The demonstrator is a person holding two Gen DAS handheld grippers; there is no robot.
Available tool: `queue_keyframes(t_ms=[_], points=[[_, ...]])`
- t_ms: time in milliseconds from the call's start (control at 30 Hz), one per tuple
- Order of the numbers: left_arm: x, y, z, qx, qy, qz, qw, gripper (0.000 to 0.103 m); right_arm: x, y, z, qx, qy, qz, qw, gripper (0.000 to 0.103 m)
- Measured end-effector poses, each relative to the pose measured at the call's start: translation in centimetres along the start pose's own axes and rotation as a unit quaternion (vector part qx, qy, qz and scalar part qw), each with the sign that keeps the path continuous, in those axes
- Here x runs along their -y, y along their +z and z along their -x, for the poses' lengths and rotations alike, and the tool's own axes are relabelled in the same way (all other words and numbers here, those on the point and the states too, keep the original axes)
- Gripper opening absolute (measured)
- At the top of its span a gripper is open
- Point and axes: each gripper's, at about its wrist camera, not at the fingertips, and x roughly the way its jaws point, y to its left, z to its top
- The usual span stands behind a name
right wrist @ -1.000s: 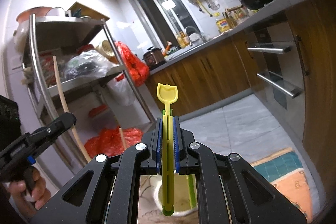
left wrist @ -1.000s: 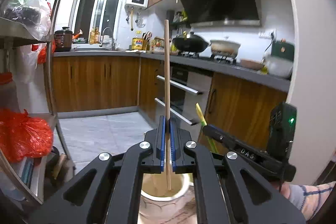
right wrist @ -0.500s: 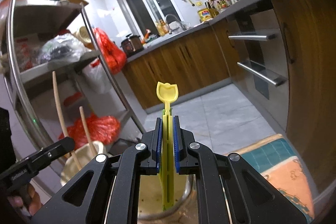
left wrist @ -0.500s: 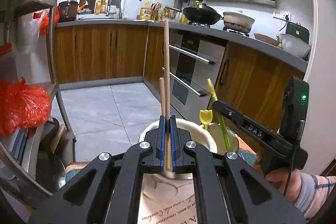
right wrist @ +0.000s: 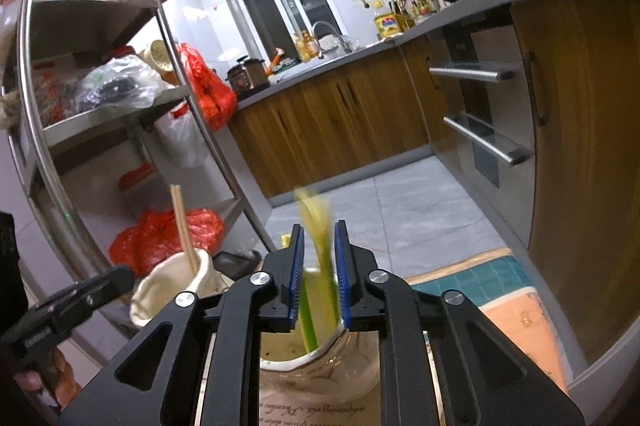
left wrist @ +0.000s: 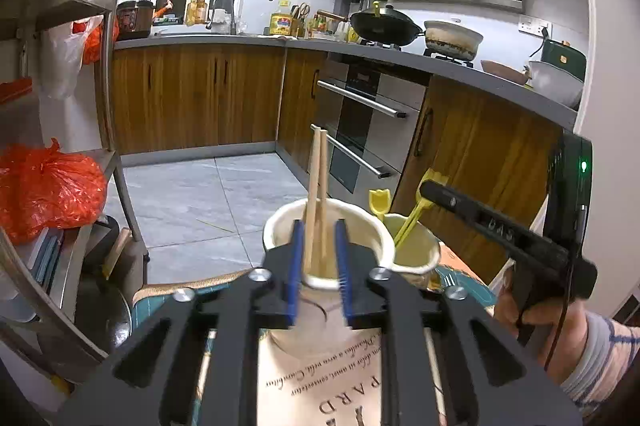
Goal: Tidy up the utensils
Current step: 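Open the left tool into the tall pot while the right releases into the short pot, then withdraw both tools from the pot toward the utensils on the cloth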
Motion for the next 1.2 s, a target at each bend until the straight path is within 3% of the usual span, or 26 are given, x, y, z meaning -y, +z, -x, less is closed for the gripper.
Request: queue_keyframes(t_ms=[133,200,267,333,400,500,700,933,1200], points=[[0.8,-0.8,1.0,0.000,0.001,-0.009,1.0000,0.023,-0.3,0.6,1.7,0.009,-0.003,0.011,1.000,0.021],[1.4,-1.1,1.7,0.003,0.001,-0.012,0.9999,0.032,-0.5,0.7,2.8,0.014,0.000,0.014,1.000,0.036],[1.7,-1.4,2.2,0.007,0.000,-0.013,0.9999,0.041,-0.9,0.7,4.1,0.019,0.007,0.023,1.000,0.042],[2.1,-1.9,2.8,0.009,0.001,-0.016,0.9998,0.044,-1.6,0.6,5.4,0.020,0.010,0.041,0.999,0.053],[2.4,-2.2,3.3,0.011,0.004,-0.017,0.9998,0.052,-1.9,0.6,6.4,0.017,0.014,0.051,0.998,0.075],[2.7,-2.4,4.2,0.018,0.004,-0.012,0.9997,0.065,-2.2,0.7,8.0,0.020,0.026,0.058,0.998,0.092],[3.5,-2.6,6.2,0.047,0.018,-0.008,0.9987,0.098,-1.6,0.8,11.4,0.027,0.026,0.065,0.997,0.098],[4.3,-3.5,7.4,0.063,0.034,-0.012,0.9973,0.097,1.3,-0.4,14.7,0.038,-0.033,0.062,0.997,0.098],[5.3,-5.5,6.8,0.040,0.021,0.006,0.9989,0.097,4.5,-1.9,15.1,0.019,-0.081,0.052,0.995,0.098]])
